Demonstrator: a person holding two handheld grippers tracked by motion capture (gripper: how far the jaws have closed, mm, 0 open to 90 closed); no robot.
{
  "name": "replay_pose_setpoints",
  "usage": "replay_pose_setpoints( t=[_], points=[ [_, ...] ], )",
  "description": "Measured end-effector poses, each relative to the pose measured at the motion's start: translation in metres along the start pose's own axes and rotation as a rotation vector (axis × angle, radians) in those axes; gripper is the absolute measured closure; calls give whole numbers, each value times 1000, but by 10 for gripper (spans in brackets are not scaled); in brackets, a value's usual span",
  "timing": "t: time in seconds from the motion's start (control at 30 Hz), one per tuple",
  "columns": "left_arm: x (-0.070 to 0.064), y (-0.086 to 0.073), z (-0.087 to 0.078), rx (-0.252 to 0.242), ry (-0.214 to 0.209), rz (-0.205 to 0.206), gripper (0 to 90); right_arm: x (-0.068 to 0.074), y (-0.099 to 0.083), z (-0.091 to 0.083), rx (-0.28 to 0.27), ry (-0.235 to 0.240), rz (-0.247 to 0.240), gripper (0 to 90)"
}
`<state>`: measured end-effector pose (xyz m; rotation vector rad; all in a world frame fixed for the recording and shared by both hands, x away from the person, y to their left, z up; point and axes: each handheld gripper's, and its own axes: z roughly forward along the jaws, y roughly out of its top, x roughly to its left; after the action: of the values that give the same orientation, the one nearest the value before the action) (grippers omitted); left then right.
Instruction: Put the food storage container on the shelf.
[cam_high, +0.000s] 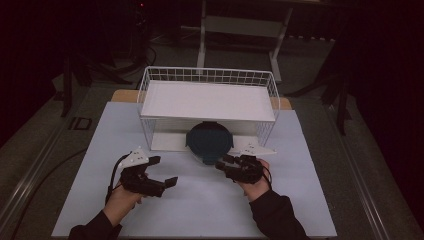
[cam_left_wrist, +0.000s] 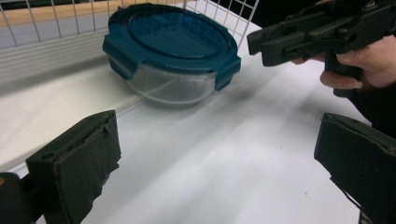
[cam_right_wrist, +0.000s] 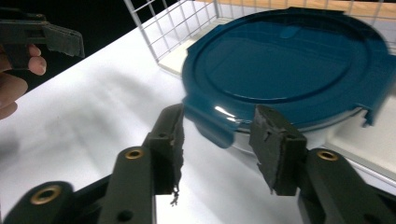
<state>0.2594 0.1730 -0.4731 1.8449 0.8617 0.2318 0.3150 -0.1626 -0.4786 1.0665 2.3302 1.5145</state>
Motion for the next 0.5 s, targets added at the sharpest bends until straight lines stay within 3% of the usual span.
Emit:
replay_pose_setpoints(
  t=[0.07,0.27,0.37,0.5],
  points=[
    [-2,-4,-2,4,1,0,6,5,-1,2,10,-7,-21,603],
    [-4,-17,-6,12,13,-8,6,9,-2,13,58,2,-26,840],
    [-5,-24,-8,19,24,-5,6,12,-3,18,85,8,-45,895],
    [-7,-31,-10,16,34,1,6,12,-5,28,120,7,-41,900]
  ],
)
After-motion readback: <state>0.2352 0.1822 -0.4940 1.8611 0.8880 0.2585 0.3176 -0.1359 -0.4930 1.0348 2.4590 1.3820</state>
